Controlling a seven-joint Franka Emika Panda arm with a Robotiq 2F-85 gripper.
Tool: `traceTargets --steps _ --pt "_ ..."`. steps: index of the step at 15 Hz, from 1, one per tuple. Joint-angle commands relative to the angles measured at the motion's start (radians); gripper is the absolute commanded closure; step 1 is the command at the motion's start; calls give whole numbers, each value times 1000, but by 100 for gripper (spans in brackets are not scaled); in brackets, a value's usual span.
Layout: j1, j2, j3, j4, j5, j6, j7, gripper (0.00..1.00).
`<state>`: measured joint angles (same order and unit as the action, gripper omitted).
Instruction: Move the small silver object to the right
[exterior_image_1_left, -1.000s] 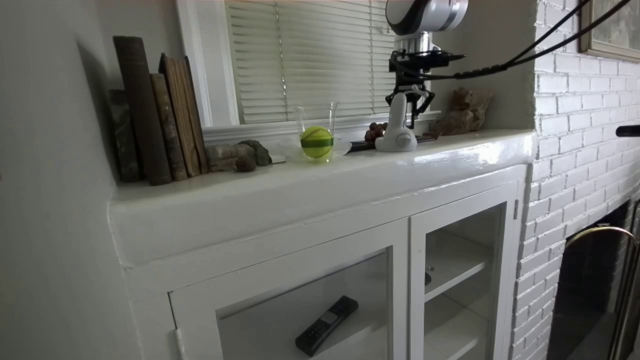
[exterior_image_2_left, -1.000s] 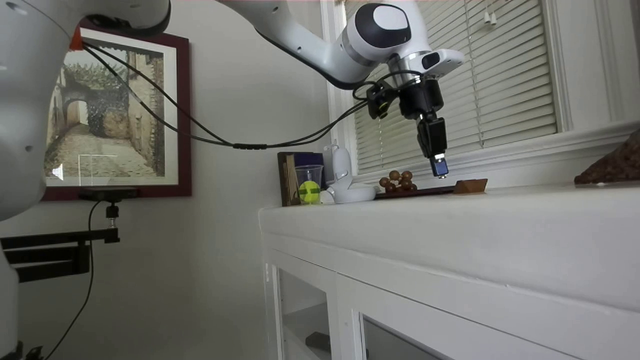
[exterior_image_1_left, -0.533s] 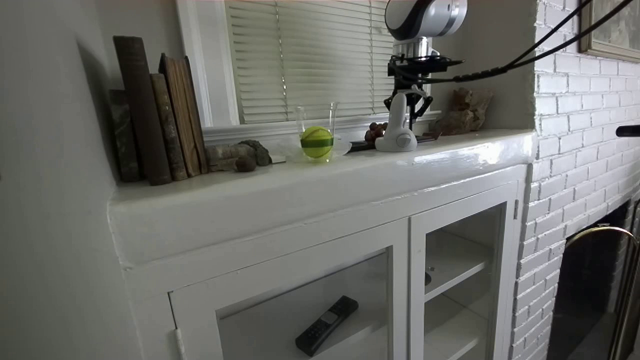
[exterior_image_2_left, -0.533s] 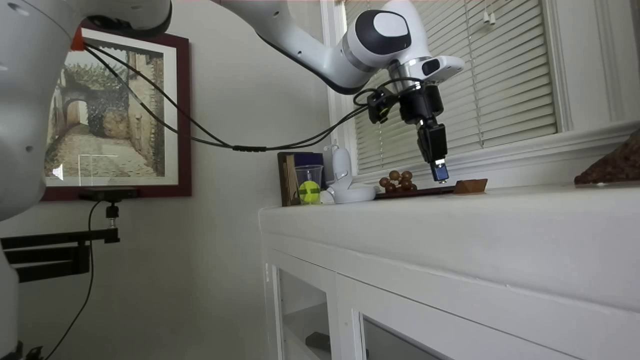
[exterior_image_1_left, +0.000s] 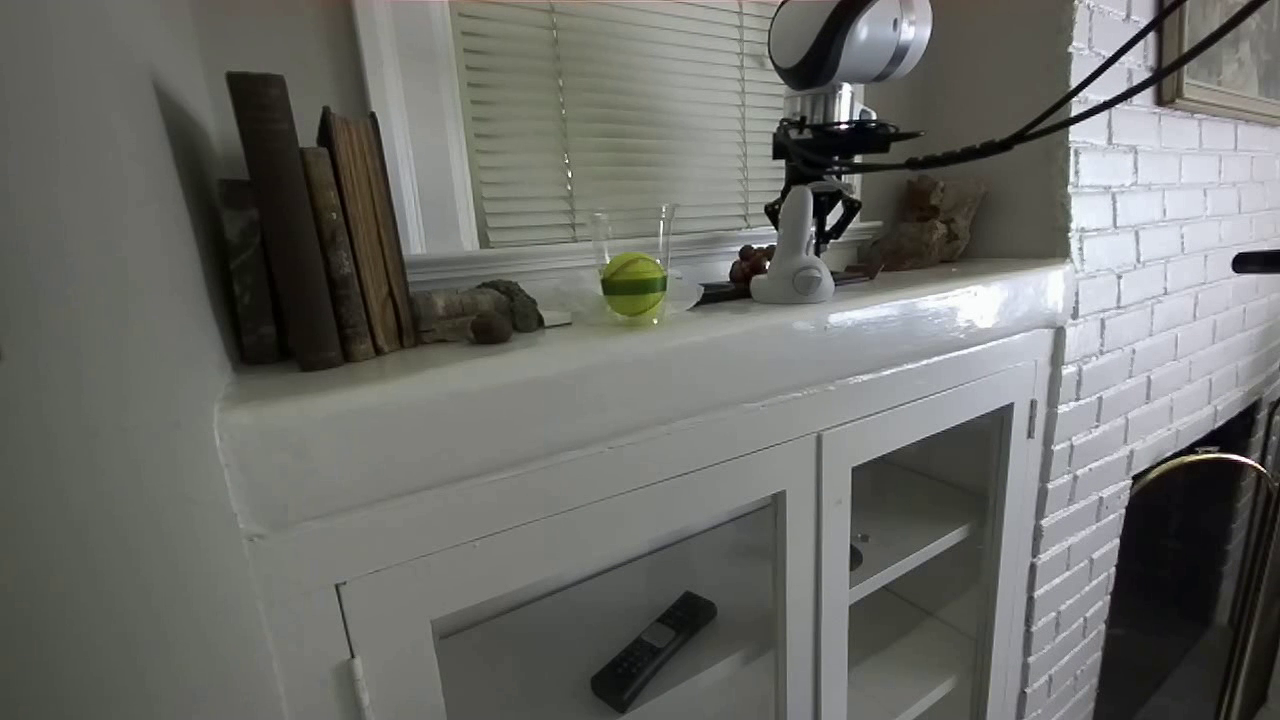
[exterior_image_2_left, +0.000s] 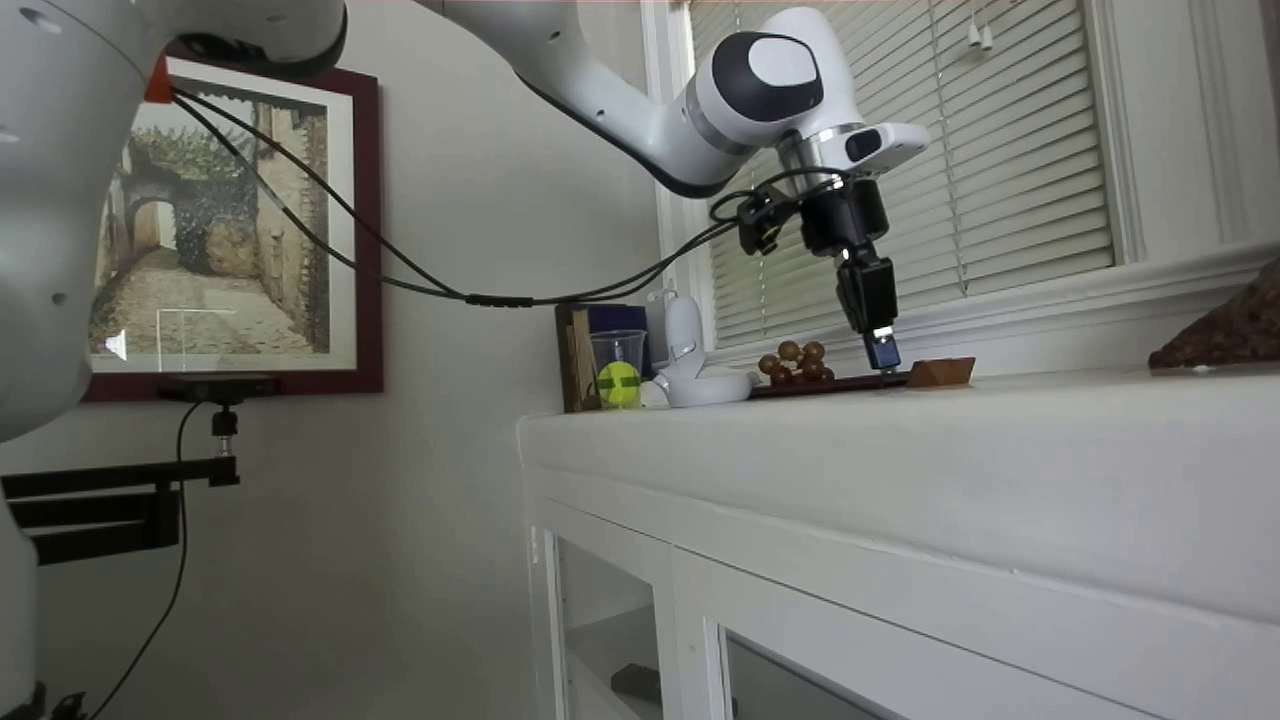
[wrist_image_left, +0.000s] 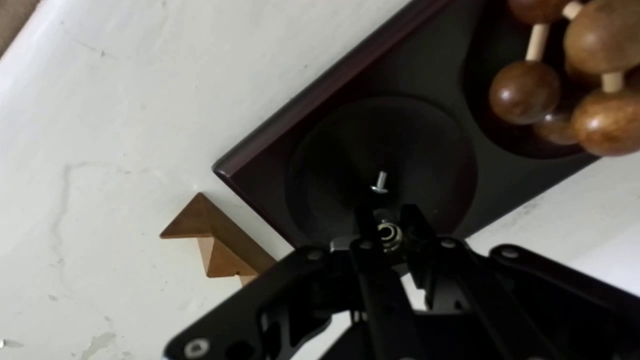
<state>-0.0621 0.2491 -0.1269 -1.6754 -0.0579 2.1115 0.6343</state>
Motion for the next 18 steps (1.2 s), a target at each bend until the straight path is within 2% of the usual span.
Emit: traceTargets --steps 1,12,13,14,18 --pt "0 -8 0 -24 32 36 -1 96" --pt "2 -3 3 -33 34 41 -9 94" --pt "2 -3 3 -35 34 41 -9 58" --pt "3 -4 3 -37 33 43 -8 56" --pt "4 -12 1 -41 25 54 -7 30"
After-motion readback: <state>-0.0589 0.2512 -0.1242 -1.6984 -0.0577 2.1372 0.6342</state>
